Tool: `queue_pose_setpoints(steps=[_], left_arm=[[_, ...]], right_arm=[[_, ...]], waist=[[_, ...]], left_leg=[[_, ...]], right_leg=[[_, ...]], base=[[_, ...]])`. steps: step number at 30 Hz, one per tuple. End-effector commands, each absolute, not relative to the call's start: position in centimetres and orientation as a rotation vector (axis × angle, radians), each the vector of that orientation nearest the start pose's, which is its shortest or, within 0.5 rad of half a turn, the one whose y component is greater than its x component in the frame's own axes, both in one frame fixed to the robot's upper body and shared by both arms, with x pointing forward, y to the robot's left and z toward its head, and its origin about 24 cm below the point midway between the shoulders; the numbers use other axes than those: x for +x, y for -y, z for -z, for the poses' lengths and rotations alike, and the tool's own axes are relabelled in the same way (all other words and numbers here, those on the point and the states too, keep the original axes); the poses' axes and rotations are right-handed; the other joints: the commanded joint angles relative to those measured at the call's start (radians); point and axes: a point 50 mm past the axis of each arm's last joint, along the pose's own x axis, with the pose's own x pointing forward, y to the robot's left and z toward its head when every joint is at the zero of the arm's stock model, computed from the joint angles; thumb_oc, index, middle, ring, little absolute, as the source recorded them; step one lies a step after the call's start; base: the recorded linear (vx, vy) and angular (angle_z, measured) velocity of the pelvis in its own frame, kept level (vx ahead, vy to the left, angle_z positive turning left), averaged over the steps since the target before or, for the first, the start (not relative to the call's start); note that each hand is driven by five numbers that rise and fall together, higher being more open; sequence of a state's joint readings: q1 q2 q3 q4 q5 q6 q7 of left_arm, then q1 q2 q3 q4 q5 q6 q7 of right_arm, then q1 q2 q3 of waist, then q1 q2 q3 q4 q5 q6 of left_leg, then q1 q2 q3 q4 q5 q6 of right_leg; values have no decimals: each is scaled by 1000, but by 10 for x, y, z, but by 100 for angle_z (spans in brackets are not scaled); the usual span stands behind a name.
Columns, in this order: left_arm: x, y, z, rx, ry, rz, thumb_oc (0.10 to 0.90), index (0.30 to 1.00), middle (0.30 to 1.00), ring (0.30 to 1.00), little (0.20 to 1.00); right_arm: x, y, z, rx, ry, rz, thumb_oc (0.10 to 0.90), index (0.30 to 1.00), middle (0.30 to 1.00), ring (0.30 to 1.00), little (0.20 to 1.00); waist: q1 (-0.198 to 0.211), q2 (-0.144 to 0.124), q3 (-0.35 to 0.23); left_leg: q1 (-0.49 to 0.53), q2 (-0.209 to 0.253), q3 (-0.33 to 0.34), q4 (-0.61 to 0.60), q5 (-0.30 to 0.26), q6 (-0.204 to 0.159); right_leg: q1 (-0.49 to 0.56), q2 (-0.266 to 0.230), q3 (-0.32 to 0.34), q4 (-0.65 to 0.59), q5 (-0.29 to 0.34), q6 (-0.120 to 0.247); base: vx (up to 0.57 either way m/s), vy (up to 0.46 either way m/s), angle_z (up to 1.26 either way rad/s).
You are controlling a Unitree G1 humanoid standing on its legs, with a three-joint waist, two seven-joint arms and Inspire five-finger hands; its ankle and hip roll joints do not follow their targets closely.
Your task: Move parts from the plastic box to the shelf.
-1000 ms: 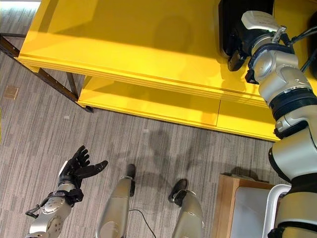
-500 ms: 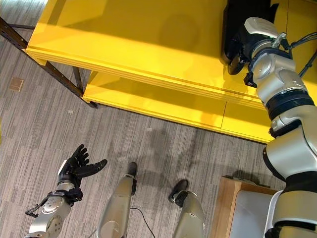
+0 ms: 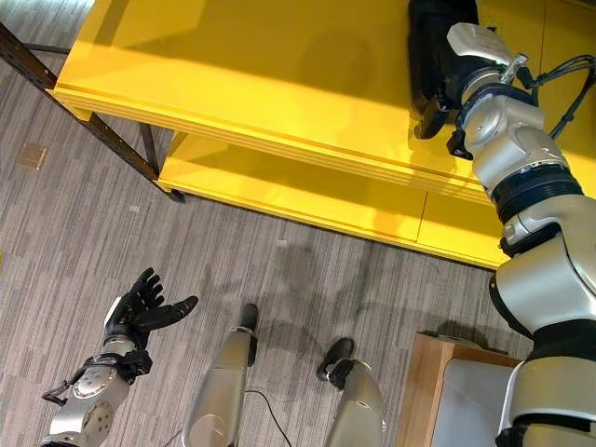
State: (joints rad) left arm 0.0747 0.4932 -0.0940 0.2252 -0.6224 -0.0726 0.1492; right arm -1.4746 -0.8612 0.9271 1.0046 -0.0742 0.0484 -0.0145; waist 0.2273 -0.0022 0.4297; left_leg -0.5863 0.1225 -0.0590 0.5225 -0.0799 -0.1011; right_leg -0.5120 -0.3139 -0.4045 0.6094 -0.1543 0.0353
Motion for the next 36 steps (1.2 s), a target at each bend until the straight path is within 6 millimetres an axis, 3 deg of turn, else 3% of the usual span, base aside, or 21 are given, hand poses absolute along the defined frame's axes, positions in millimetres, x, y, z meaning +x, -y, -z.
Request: queue_pose_setpoints(steps=[1,14,23,26,36], left_arm=[[230,-264,-28,-55,-104,-205,900,1000,1000,1000,1000],[231,-268,-29,-40,-103,-208,900,1000,1000,1000,1000],[231,-267,-30,-44,-99,-202,900,1000,1000,1000,1000],[232,-266,-29,-41,-104,-199,900,1000,1000,1000,1000],[232,-265,-30,-40,-99,-200,900,1000,1000,1000,1000]], right_arm=[[386,236,-393,-1297,398,367,900,1000,1000,1000,1000],[386,231,-393,-1269,413,344,900,1000,1000,1000,1000],[387,245,-389,-1232,364,383,900,1000,1000,1000,1000],[387,257,-383,-1202,323,411,900,1000,1000,1000,1000],[393,267,-361,-1176,243,414,900,1000,1000,1000,1000]], waist=[[6,-28,-65],[1,-32,-65],[-4,-29,-62],[-5,-25,-59],[-3,-14,-49]], left_leg=[[-63,13,-31,70,-53,2],[-64,15,-28,74,-54,3],[-64,15,-25,79,-57,6],[-66,11,-22,75,-56,8],[-70,6,-21,73,-52,9]], right_leg=[[134,36,26,-29,-103,71],[136,38,27,-38,-93,72],[136,36,34,-36,-92,73],[132,35,34,-37,-91,74],[131,37,35,-40,-88,76]], base=[[0,0,0],[-4,3,-1],[0,0,0],[0,0,0],[0,0,0]])
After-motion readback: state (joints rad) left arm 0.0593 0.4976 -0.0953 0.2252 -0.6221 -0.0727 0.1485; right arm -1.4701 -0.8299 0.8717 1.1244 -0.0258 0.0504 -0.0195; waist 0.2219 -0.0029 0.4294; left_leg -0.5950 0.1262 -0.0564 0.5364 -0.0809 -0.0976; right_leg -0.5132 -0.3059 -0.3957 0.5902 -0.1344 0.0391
